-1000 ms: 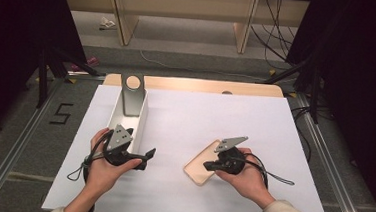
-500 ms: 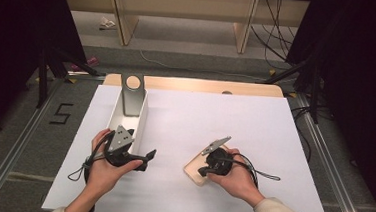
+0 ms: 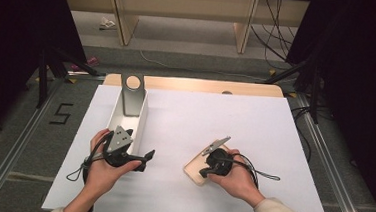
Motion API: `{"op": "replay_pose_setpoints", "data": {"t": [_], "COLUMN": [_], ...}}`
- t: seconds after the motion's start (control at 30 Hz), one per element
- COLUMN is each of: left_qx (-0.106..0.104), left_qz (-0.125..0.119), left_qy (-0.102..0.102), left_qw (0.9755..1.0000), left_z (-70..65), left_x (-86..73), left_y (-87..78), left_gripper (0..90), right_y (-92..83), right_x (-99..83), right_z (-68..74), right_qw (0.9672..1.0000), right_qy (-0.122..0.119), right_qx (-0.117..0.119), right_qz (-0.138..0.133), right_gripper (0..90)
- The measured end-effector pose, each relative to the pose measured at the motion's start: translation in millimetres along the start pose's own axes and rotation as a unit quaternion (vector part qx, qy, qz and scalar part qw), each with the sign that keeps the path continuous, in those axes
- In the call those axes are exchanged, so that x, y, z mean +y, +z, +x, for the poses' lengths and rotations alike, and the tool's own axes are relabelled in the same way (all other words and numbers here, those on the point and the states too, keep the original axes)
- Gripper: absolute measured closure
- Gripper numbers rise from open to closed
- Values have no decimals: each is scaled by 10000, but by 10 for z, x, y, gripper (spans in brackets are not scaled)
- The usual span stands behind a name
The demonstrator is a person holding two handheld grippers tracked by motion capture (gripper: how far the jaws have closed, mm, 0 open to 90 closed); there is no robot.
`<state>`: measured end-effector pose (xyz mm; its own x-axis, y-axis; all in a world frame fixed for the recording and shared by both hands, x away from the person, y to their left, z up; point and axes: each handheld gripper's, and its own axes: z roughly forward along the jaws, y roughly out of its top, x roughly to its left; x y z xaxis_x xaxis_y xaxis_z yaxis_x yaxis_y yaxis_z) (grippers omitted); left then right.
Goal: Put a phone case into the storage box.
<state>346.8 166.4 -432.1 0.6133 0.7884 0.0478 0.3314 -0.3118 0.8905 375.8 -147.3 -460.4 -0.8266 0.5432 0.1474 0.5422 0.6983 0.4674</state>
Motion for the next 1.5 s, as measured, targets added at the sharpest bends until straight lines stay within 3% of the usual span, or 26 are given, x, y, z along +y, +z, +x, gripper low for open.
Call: {"op": "replay_pose_setpoints", "data": {"t": [0.73,1.13,1.5], "left_qx": [45,44,34], "left_qz": [16,37,49], "left_qy": [34,42,51], "left_qw": [10000,10000,10000], "left_z": [4,2,-2], "left_x": [-27,-32,-37], "left_y": [-31,-26,-19], "left_gripper": [14,15,16], "right_y": [-46,-251,-333], "right_x": [-65,-307,-391], "right_z": [-26,-239,-358], "right_qw": [9990,9959,9945], "right_qy": [-15,-143,-128], "right_qx": [-40,-201,-292], "right_qz": [449,871,998], "right_gripper": [900,900,900]}}
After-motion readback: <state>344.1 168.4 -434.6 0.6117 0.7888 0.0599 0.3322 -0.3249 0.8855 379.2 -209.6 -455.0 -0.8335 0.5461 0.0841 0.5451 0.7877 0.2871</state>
